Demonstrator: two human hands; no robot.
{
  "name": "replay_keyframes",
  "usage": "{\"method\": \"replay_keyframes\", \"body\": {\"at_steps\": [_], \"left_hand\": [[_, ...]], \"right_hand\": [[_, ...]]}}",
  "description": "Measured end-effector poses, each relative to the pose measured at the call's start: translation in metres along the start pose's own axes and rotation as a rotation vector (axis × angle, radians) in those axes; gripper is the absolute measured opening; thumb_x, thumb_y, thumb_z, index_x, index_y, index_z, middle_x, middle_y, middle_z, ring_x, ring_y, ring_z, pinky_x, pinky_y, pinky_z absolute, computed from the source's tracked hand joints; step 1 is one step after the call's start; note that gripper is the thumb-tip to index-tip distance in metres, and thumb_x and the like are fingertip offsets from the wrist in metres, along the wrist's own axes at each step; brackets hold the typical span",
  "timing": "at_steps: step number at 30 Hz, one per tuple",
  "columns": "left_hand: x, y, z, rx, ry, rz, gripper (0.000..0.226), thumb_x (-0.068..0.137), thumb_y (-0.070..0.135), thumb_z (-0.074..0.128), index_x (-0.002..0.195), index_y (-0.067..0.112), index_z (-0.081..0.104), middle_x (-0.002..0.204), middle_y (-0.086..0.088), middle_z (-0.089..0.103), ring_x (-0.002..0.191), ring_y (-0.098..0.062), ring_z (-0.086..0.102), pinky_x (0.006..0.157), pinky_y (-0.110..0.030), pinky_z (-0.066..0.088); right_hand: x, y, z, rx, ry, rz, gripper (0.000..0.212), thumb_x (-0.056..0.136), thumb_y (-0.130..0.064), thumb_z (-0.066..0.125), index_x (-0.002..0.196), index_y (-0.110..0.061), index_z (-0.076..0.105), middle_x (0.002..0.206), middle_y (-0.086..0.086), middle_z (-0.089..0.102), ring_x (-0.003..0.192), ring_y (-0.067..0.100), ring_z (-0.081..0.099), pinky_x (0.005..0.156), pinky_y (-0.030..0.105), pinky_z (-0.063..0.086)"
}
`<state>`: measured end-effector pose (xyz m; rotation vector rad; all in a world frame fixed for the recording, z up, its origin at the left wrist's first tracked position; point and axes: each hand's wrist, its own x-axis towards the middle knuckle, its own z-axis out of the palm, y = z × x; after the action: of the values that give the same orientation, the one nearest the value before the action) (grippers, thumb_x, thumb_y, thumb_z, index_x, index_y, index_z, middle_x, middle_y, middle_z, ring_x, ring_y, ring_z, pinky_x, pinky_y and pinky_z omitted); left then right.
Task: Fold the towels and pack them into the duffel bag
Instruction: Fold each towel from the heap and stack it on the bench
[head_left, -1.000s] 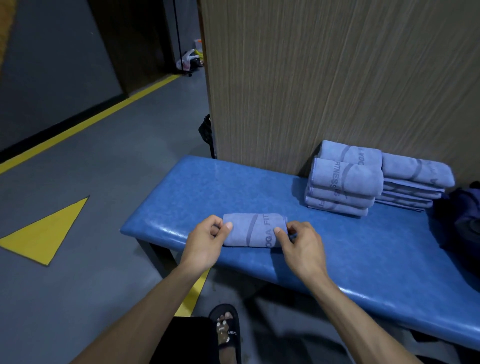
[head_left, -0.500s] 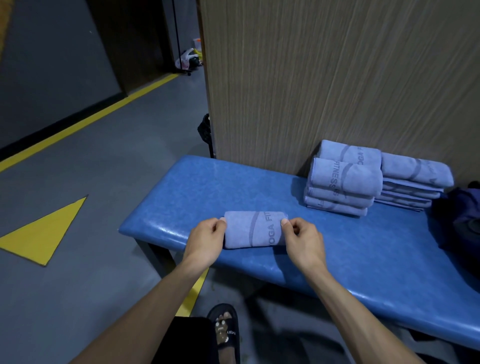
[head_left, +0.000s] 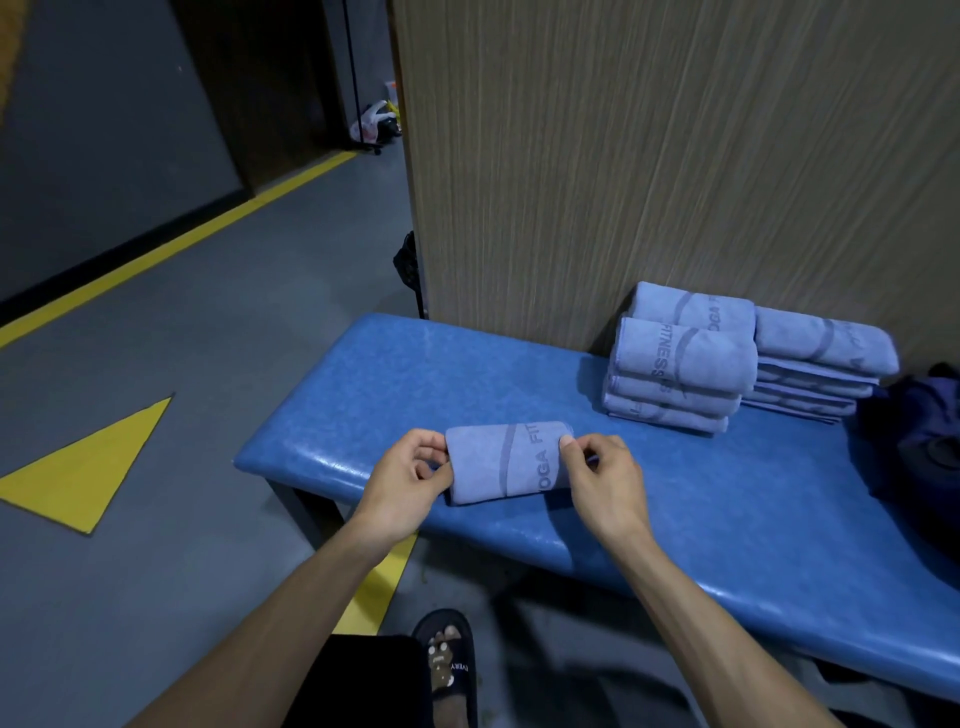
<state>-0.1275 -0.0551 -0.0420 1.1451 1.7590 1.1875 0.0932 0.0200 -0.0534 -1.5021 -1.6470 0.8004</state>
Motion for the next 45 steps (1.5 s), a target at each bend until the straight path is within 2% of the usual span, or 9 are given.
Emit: {"method": "replay_keyframes", "body": {"at_steps": [3, 7, 11, 18, 22, 28, 33, 40, 45], "left_hand": [[0.0, 0.006, 0.0, -0.207, -0.007, -0.12, 0.023, 0.09, 0.0, 0.069, 0.109, 0.011, 0.062, 0.101, -0.009, 0.071, 0.086, -0.016, 0.065, 0.075, -0.02, 0.054], [0.002, 0.003, 0.003, -0.168, -0.018, -0.195, 0.016, 0.091, 0.005, 0.069, 0.105, 0.011, 0.066, 0.098, -0.008, 0.075, 0.092, -0.019, 0.07, 0.084, -0.025, 0.053], [0.0, 0.005, 0.004, -0.14, -0.009, -0.187, 0.003, 0.095, 0.009, 0.065, 0.098, 0.008, 0.065, 0.086, -0.004, 0.068, 0.069, -0.004, 0.06, 0.06, -0.009, 0.043], [-0.007, 0.007, 0.003, -0.232, -0.032, -0.169, 0.033, 0.099, 0.046, 0.059, 0.106, 0.014, 0.06, 0.088, -0.008, 0.068, 0.082, -0.013, 0.061, 0.075, -0.028, 0.044], [-0.012, 0.001, 0.014, -0.132, -0.075, -0.083, 0.039, 0.087, 0.033, 0.078, 0.108, 0.015, 0.051, 0.076, -0.007, 0.064, 0.071, -0.014, 0.057, 0.072, -0.029, 0.045], [-0.009, -0.003, 0.019, 0.096, 0.075, -0.067, 0.03, 0.093, 0.045, 0.064, 0.105, 0.022, 0.047, 0.066, 0.004, 0.053, 0.068, -0.015, 0.056, 0.069, -0.035, 0.044], [-0.01, 0.01, 0.02, 0.279, 0.106, -0.038, 0.018, 0.093, 0.032, 0.06, 0.11, 0.033, 0.055, 0.059, 0.01, 0.05, 0.07, -0.016, 0.055, 0.064, -0.033, 0.037], [-0.019, 0.015, 0.009, 0.405, -0.01, -0.043, 0.013, 0.087, 0.045, 0.061, 0.092, 0.034, 0.056, 0.101, 0.006, 0.051, 0.099, -0.016, 0.054, 0.09, -0.036, 0.046], [-0.03, 0.021, 0.008, 0.271, -0.092, -0.095, 0.024, 0.091, 0.048, 0.065, 0.089, 0.028, 0.052, 0.105, -0.002, 0.051, 0.082, -0.015, 0.061, 0.055, -0.023, 0.054]], "right_hand": [[-0.001, -0.003, 0.001, 0.051, -0.03, 0.028, 0.026, 0.094, -0.036, 0.067, 0.077, -0.016, 0.065, 0.085, 0.001, 0.06, 0.076, 0.01, 0.057, 0.067, 0.023, 0.035], [0.001, 0.001, 0.003, 0.031, -0.08, 0.064, 0.033, 0.092, -0.044, 0.066, 0.078, -0.014, 0.066, 0.083, 0.001, 0.067, 0.077, 0.014, 0.061, 0.067, 0.028, 0.04], [0.002, -0.001, 0.002, -0.003, -0.079, 0.082, 0.043, 0.094, -0.044, 0.064, 0.073, -0.007, 0.06, 0.072, 0.004, 0.063, 0.068, 0.017, 0.056, 0.061, 0.03, 0.038], [0.002, -0.005, 0.005, -0.004, -0.043, 0.074, 0.044, 0.094, -0.041, 0.065, 0.065, -0.01, 0.053, 0.071, 0.005, 0.06, 0.069, 0.019, 0.054, 0.064, 0.031, 0.032], [0.0, -0.009, 0.005, -0.039, -0.029, 0.031, 0.047, 0.096, -0.037, 0.064, 0.06, -0.013, 0.047, 0.072, 0.004, 0.051, 0.073, 0.022, 0.049, 0.065, 0.03, 0.026], [0.0, -0.006, 0.015, -0.153, -0.013, -0.021, 0.053, 0.1, -0.036, 0.056, 0.055, -0.019, 0.033, 0.078, 0.014, 0.049, 0.077, 0.031, 0.051, 0.068, 0.032, 0.028], [-0.001, -0.009, 0.013, -0.243, -0.025, -0.041, 0.052, 0.101, -0.035, 0.052, 0.056, -0.02, 0.033, 0.081, 0.009, 0.049, 0.077, 0.033, 0.053, 0.067, 0.033, 0.029], [-0.002, -0.009, 0.008, -0.293, -0.052, -0.049, 0.051, 0.1, -0.04, 0.052, 0.056, -0.02, 0.035, 0.082, 0.004, 0.048, 0.081, 0.034, 0.058, 0.066, 0.032, 0.029], [-0.004, -0.016, 0.004, -0.347, -0.093, -0.005, 0.05, 0.098, -0.051, 0.048, 0.061, -0.019, 0.038, 0.094, 0.007, 0.059, 0.091, 0.036, 0.059, 0.069, 0.035, 0.035]]}}
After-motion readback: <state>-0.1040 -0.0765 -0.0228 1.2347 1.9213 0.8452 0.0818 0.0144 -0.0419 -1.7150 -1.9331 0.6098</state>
